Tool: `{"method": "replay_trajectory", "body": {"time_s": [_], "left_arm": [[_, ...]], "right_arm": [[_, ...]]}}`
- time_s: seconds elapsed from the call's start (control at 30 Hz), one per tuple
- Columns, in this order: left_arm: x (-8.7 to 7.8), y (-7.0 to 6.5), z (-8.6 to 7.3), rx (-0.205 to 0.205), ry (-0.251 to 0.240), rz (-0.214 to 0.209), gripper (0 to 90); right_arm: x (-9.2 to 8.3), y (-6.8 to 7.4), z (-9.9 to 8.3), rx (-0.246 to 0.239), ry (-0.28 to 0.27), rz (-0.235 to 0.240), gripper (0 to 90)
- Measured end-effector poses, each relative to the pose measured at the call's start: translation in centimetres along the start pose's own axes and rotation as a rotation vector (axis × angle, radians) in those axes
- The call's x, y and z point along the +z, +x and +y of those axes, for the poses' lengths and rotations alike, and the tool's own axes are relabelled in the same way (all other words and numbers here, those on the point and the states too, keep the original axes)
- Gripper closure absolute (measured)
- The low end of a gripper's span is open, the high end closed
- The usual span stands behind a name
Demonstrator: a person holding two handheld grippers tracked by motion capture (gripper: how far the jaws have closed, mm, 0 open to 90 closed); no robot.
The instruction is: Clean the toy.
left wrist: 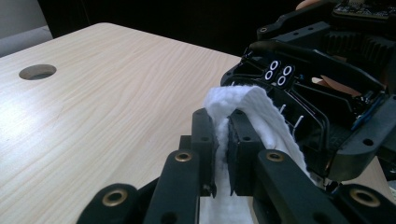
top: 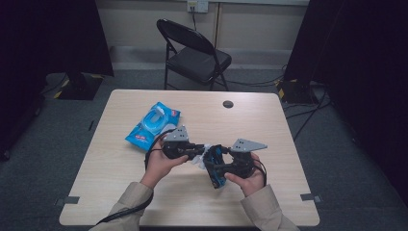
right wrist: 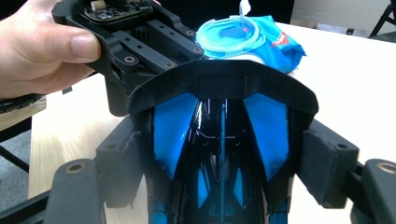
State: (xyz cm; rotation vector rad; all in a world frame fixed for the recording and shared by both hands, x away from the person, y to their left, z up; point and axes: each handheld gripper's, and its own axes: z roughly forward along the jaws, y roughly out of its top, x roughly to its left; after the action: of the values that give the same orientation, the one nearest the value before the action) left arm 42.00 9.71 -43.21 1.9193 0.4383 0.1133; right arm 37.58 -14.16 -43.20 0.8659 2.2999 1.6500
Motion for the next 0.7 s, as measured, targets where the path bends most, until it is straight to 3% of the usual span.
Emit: {"method": "replay_trajectory", "body": {"time_s": [0.33, 0.7], "left_arm": [[0.8, -0.3, -0.5, 0.009, 0.041, -0.012, 83.3], [2.4, -1.3, -2.1, 0.009, 0.090, -0.051, 83.3]], "right_arm": [[0.0, -0.1, 0.0, 0.002, -0.006, -0.002, 25.7], [-0.3, -0.1, 0.3, 0.002, -0.021, -0.006, 25.7]]}}
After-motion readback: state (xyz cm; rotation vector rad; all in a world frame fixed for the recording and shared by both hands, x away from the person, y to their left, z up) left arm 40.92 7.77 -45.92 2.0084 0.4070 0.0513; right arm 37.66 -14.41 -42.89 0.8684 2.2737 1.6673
